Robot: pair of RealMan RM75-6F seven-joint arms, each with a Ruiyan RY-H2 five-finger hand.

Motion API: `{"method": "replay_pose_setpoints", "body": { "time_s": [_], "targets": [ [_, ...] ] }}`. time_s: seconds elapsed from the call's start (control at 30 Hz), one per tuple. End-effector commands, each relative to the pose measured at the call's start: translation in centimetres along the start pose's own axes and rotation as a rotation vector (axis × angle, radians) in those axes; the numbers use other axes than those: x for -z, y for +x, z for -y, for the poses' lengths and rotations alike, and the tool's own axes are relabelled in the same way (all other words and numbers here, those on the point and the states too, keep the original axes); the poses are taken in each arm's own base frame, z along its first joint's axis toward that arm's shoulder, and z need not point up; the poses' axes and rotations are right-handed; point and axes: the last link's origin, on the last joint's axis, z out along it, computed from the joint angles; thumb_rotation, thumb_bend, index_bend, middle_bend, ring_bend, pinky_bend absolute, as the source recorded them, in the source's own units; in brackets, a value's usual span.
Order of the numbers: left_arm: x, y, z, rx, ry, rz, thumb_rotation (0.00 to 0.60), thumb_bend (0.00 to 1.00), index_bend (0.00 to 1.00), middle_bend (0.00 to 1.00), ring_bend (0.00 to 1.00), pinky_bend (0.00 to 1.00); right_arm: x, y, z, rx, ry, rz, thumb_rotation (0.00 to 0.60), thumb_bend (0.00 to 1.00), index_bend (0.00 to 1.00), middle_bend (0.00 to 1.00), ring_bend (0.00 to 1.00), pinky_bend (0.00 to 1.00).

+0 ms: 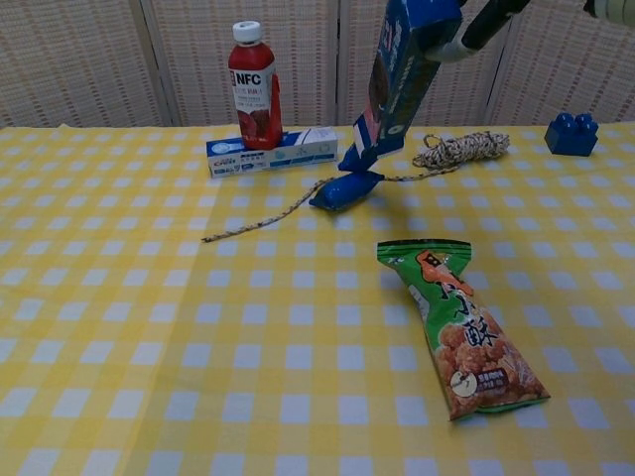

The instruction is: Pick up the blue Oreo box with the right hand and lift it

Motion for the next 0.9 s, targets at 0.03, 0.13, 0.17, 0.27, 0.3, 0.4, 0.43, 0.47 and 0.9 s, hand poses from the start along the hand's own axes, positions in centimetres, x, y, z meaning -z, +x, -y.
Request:
{"method": "replay_pose_setpoints", "body": {
  "time_s": [0.03, 0.13, 0.17, 0.27, 0.3, 0.4, 0.43, 0.47, 0.9],
  "targets": [
    [0.0, 0.0, 0.0, 0.001, 0.000, -0.001, 0.600, 0.33, 0.26, 0.23, 0.18, 0.08, 0.3, 0.6, 0.6, -0.023, 0.023, -0.023, 0.600, 0.35, 0.46, 0.33, 0.19, 0.26],
    [-0.1, 0.0, 0.0, 0.000, -0.003, 0.000, 0.600, 0.33, 0.26, 0.23, 0.18, 0.08, 1.0, 0.6, 1.1, -0.071, 0.049, -0.026, 0.600, 0.35, 0.46, 0.33, 0.20, 0.26],
    [-0.1, 0.0, -0.1, 0.001, -0.004, 0.000, 0.600, 0.33, 0.26, 0.23, 0.18, 0.08, 1.1, 0.6, 1.2, -0.083, 0.058, -0.026, 0.600, 0.35, 0.46, 0.33, 0.20, 0.26],
    [-0.2, -0.1, -0.1, 0.000, -0.008, 0.001, 0.600, 0.33, 0.26, 0.23, 0.18, 0.08, 1.6, 0.3, 1.6, -0.125, 0.089, -0.022, 0.600, 0.35, 0.46, 0.33, 0.20, 0.26],
    [-0.2, -0.1, -0.2, 0.000, -0.008, 0.001, 0.600, 0.33, 0.26, 0.23, 0.18, 0.08, 1.8, 0.0, 1.8, -0.151, 0.101, -0.015, 0.600, 0.35, 0.46, 0.33, 0.20, 0.26],
    [-0.2, -0.1, -0.2, 0.001, -0.008, 0.003, 0.600, 0.33, 0.26, 0.23, 0.18, 0.08, 2.2, -0.8, 2.3, -0.226, 0.125, 0.006, 0.600, 0.35, 0.46, 0.33, 0.21, 0.26],
    [-0.2, -0.1, -0.2, 0.001, -0.008, 0.003, 0.600, 0.33, 0.26, 0.23, 0.18, 0.08, 2.3, -1.3, 2.4, -0.263, 0.131, 0.015, 0.600, 0.35, 0.46, 0.33, 0.21, 0.26],
    [-0.2, -0.2, -0.2, 0.001, -0.008, 0.004, 0.600, 0.33, 0.26, 0.23, 0.18, 0.08, 2.3, -1.8, 2.4, -0.294, 0.135, 0.023, 0.600, 0.35, 0.46, 0.33, 0.21, 0.26],
    [-0.1, -0.1, -0.3, 0.001, -0.012, 0.005, 0.600, 0.33, 0.26, 0.23, 0.18, 0.08, 2.1, -9.3, 0.4, -0.713, 0.033, 0.241, 0.600, 0.32, 0.42, 0.31, 0.21, 0.26]
  ]
}}
